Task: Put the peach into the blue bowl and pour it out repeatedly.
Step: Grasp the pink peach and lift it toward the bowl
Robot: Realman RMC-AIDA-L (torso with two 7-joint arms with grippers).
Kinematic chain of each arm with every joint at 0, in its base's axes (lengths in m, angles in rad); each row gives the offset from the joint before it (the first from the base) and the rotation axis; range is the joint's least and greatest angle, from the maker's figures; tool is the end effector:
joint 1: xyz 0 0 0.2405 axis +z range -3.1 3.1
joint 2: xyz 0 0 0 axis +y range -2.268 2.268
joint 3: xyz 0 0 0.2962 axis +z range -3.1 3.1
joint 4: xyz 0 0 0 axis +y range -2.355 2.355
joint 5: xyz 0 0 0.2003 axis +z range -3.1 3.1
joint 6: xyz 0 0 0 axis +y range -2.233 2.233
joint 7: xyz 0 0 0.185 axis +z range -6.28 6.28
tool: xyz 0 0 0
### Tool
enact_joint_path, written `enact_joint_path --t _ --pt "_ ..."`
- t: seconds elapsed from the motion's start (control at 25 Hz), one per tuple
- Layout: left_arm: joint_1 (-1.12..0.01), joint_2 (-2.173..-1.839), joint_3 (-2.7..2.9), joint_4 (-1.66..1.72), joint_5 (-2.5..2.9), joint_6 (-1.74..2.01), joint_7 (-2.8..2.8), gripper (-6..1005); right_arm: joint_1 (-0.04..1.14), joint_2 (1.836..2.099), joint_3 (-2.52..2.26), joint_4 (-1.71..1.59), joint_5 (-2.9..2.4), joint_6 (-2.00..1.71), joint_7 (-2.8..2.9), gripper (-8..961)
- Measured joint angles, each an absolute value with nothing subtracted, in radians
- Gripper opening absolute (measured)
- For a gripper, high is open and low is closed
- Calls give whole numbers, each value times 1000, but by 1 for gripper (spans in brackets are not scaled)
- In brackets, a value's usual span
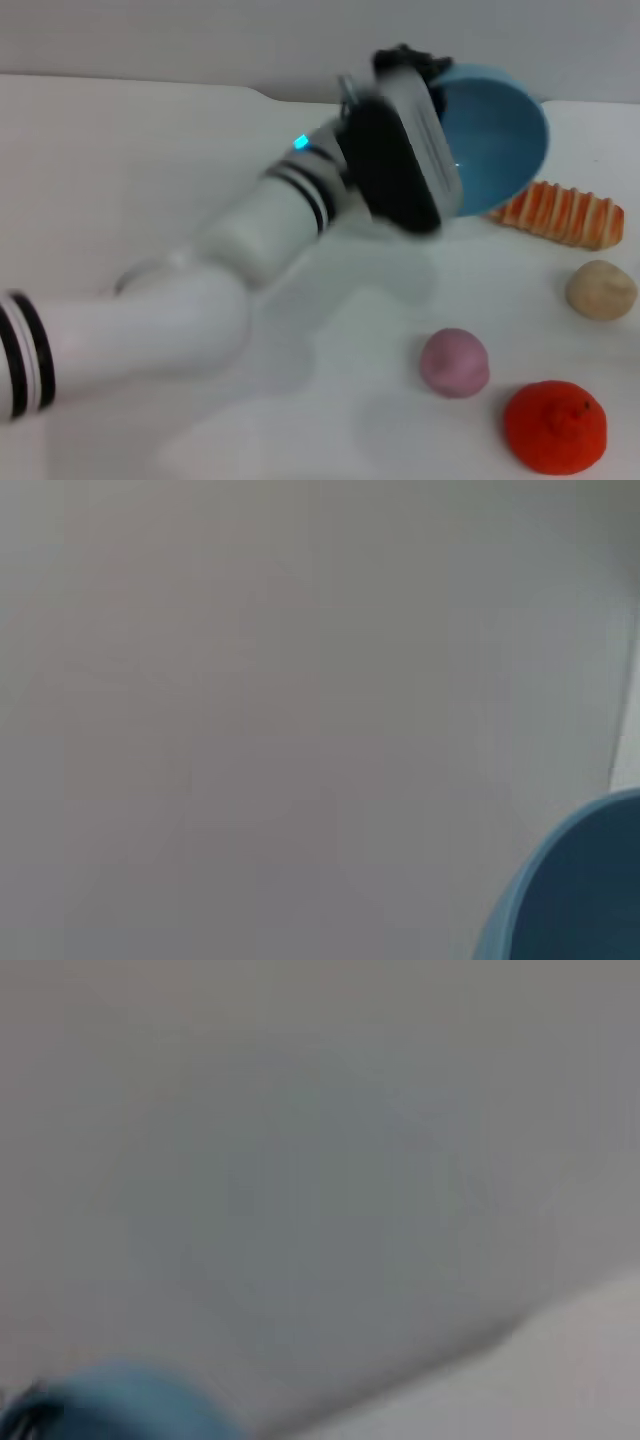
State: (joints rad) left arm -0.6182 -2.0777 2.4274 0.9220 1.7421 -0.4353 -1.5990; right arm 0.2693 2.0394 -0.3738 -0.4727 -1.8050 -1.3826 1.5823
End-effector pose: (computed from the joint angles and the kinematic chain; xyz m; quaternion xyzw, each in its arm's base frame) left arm -0.1437 0.4157 -0.1611 -0.8516 0.1668 -0.0466 0.4947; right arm 0.4006 0.3076 0.0036 -0.7064 0.5164 0.3670 0.3158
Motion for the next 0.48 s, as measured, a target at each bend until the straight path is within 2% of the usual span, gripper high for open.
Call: enact_joint_path --t 0.08,0.2,0.32,0.48 --pt "-635 -2075 2330 922 1680 -298 -1652 -2 324 2010 -400 -476 -1984 -1432 1711 393" --pt "-664 -2072 2207 901 1599 -100 -1732 -2 356 2007 -405 -476 -2040 -1463 1732 389" --pt "-691 -2070 2101 862 1563 60 -1829 -2 400 2020 -419 -481 -2095 -1478 1740 385" --pt "-685 -2069 2078 856 1561 90 -1865 -1 478 2037 -495 -468 -2198 -1449 1790 380"
